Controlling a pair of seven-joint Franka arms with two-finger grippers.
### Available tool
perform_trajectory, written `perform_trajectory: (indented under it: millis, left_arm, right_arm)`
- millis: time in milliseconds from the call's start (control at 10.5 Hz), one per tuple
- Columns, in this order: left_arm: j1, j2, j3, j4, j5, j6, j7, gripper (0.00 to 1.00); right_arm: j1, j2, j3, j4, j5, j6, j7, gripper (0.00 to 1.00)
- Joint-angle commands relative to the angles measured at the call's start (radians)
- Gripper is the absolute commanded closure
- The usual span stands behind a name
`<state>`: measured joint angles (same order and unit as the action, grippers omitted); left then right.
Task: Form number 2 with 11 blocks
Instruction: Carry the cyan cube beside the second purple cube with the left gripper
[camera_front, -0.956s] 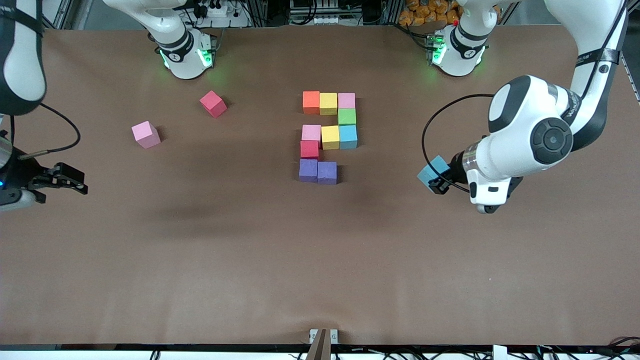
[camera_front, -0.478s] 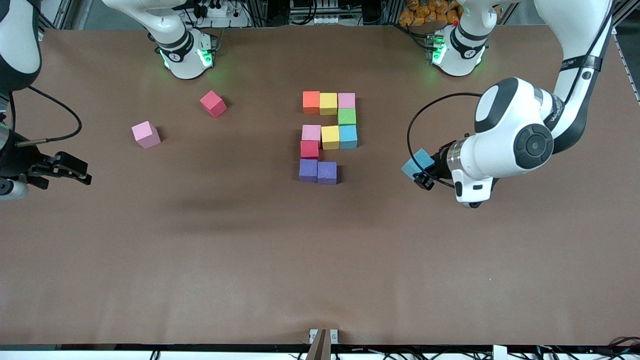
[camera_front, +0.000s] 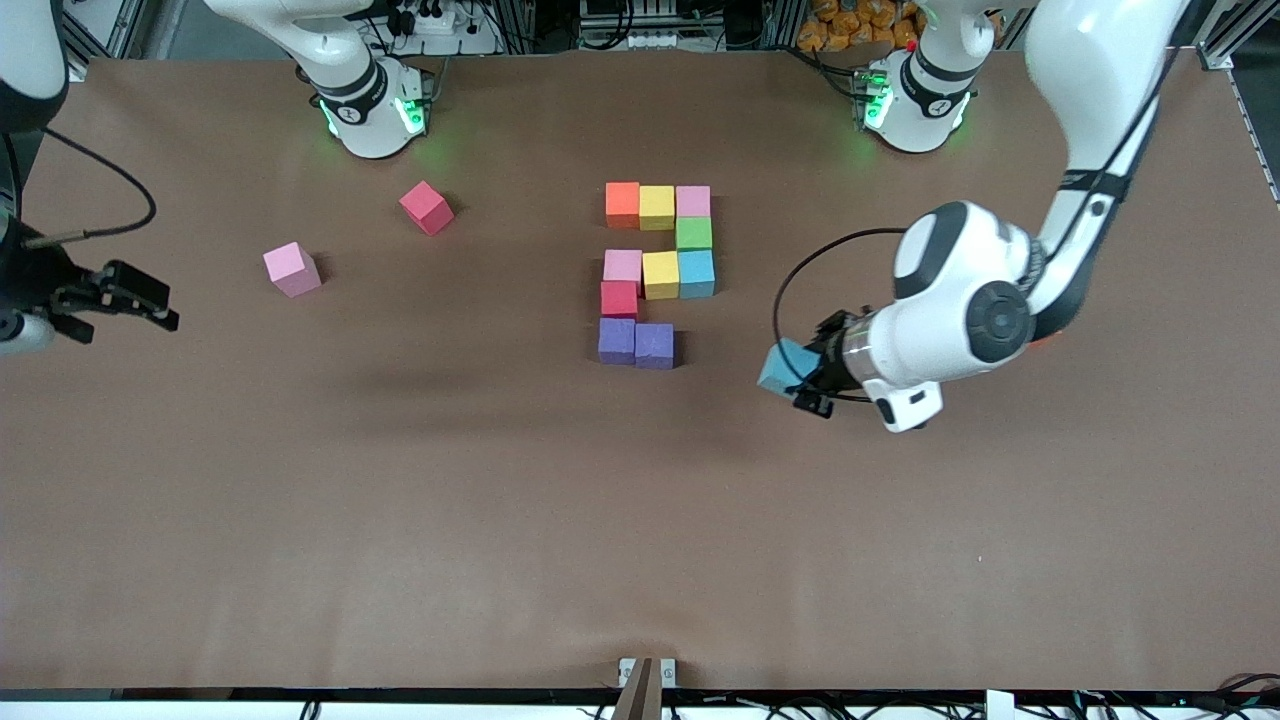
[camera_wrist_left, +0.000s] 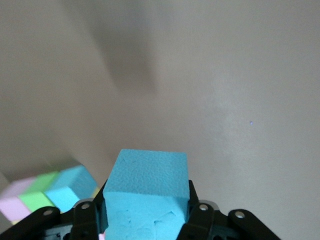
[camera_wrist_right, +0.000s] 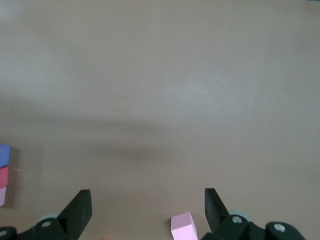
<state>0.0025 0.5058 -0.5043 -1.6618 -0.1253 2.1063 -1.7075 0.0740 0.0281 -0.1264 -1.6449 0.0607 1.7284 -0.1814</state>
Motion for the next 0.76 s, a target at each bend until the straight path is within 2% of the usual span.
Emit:
perform_trajectory:
  millis: [0,287,478,669]
  left_arm:
    - [-0.036,0.005,0.003,-0.062,0.013,0.122,-0.166,0.41]
    - [-0.097,0.007,0.004,-0.160,0.084,0.249,-0.352,0.41]
    - [-0.136,0.017,0.004,-0.188,0.130,0.256,-0.447,0.41]
    - [-0.168,0.033,0.004,-0.193,0.168,0.262,-0.510,0.41]
  right_arm:
    - [-0.005,-0.096,0.005,-0.095,0.001,0.048,-0.004,0.00]
    - [-0.017,-0.086,-0.002,-0.012,-0.005,-0.009,0.005,0.00]
    - [-0.042,-0.080,0.001,0.060,-0.013,-0.067,-0.001,0.00]
    - [-0.045,-0.079,0.001,0.089,-0.089,-0.122,-0.006,0.00]
